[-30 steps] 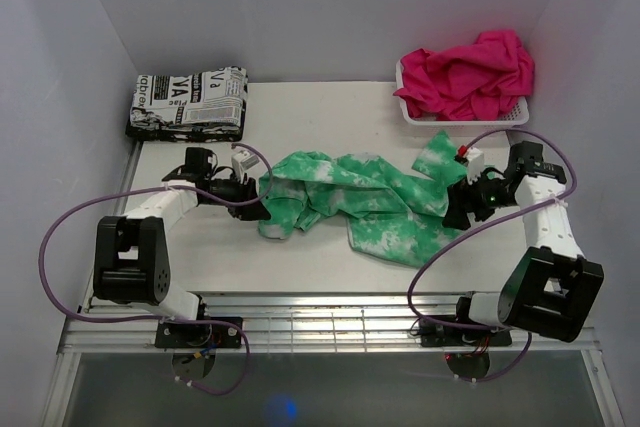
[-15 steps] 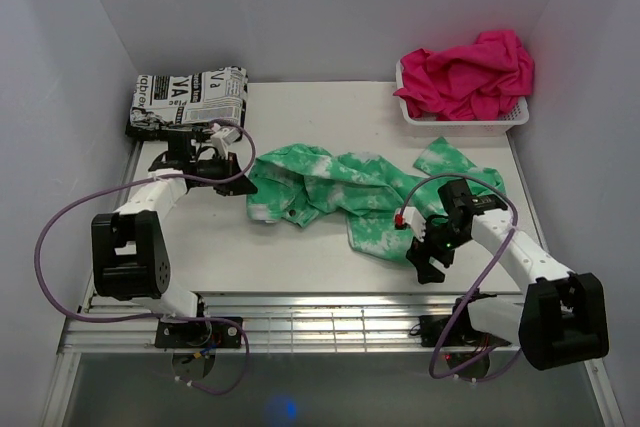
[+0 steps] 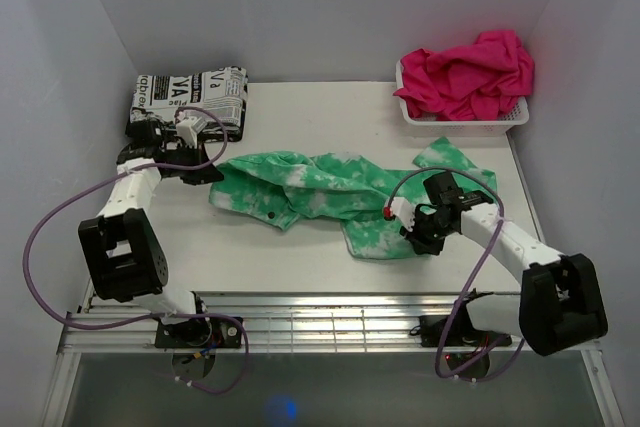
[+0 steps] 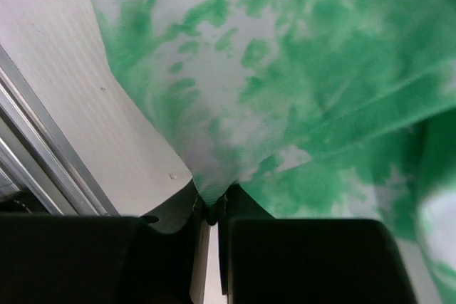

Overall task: Fold and stack the trousers
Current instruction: Flatten the trousers out

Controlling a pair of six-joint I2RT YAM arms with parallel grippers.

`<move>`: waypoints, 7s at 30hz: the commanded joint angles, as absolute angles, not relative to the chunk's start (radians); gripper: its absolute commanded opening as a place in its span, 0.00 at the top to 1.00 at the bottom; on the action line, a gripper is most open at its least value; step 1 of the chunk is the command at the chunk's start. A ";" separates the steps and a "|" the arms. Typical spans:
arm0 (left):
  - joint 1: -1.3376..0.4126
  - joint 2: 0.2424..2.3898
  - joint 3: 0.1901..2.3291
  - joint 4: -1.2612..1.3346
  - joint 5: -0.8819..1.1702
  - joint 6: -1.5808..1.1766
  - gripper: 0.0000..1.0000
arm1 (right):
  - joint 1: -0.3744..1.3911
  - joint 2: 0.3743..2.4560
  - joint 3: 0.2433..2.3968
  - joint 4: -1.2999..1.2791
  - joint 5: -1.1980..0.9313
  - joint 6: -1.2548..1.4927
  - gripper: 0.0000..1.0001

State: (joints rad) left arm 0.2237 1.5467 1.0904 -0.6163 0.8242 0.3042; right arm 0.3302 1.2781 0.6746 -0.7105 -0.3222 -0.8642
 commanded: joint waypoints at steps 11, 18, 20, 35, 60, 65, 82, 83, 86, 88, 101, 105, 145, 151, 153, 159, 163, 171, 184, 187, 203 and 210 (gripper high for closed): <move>0.252 1.247 1.193 -0.712 0.571 0.580 1.00 | 0.299 0.871 0.965 -0.930 -0.019 -0.940 0.92; 0.252 1.129 1.154 -0.658 0.473 0.655 1.00 | 0.244 0.833 0.974 -0.865 0.100 -1.038 0.92; 0.252 1.163 1.157 -0.623 0.447 0.675 1.00 | 0.226 0.851 0.945 -0.812 0.120 -1.069 0.92; 0.255 1.523 1.643 -0.503 0.474 0.663 1.00 | 0.014 1.157 1.241 -0.543 -0.064 -1.186 0.92; 0.281 1.054 0.996 -1.290 0.676 1.194 0.21 | -0.033 0.881 0.911 -0.903 -0.357 -1.239 0.07; 0.293 1.153 1.108 -1.214 0.741 1.039 0.18 | -0.119 1.054 1.155 -0.933 -0.478 -1.082 0.07; 0.328 1.496 1.043 -0.811 0.525 0.614 0.18 | -0.359 1.497 1.340 -0.928 -0.603 -0.729 0.26; 0.330 1.493 1.039 -0.808 0.523 0.617 0.18 | -0.354 1.534 1.348 -1.010 -0.609 -0.776 0.26; 0.331 1.476 1.003 -0.786 0.517 0.623 0.17 | -0.327 1.537 1.318 -1.090 -0.595 -0.842 0.23; 0.331 1.486 0.989 -0.782 0.534 0.623 0.17 | -0.298 1.496 1.232 -1.071 -0.539 -0.859 0.18; 0.331 1.581 0.968 -0.724 0.466 0.582 0.16 | -0.221 1.353 1.071 -0.744 -0.210 -0.634 0.92; 0.331 1.595 0.971 -0.703 0.480 0.549 0.16 | -0.303 1.229 1.156 -0.733 -0.395 -0.644 0.92; 0.436 1.675 1.101 -0.742 0.568 0.495 0.16 | -0.520 1.474 1.126 -0.426 -0.669 -0.236 0.23; 0.436 1.692 1.086 -0.715 0.561 0.466 0.16 | -0.445 1.552 0.973 -0.122 -0.652 0.061 0.24; 0.436 1.695 1.088 -0.710 0.557 0.456 0.16 | -0.419 1.562 0.901 0.022 -0.603 0.165 0.25; 0.436 1.684 1.103 -0.721 0.552 0.449 0.16 | -0.373 1.635 0.749 0.388 -0.549 0.405 0.28; 0.436 1.681 1.120 -0.736 0.545 0.449 0.16 | -0.348 1.729 0.733 0.481 -0.488 0.497 0.29; 0.436 1.674 1.138 -0.758 0.512 0.460 0.16 | -0.345 1.825 0.815 0.555 -0.549 0.627 0.22; 0.436 1.744 1.210 -0.752 0.534 0.390 0.16 | -0.256 1.891 0.868 0.571 -0.404 0.626 0.30; 0.436 1.753 1.230 -0.747 0.485 0.382 0.16 | -0.232 1.907 0.864 0.578 -0.374 0.609 0.38; 0.410 1.953 1.403 -0.598 0.500 0.339 0.16 | -0.351 1.474 0.801 0.347 -0.419 0.539 0.92; 0.400 2.036 1.339 -0.491 0.341 0.290 0.63 | -0.351 1.396 1.035 -0.180 -0.043 0.322 0.92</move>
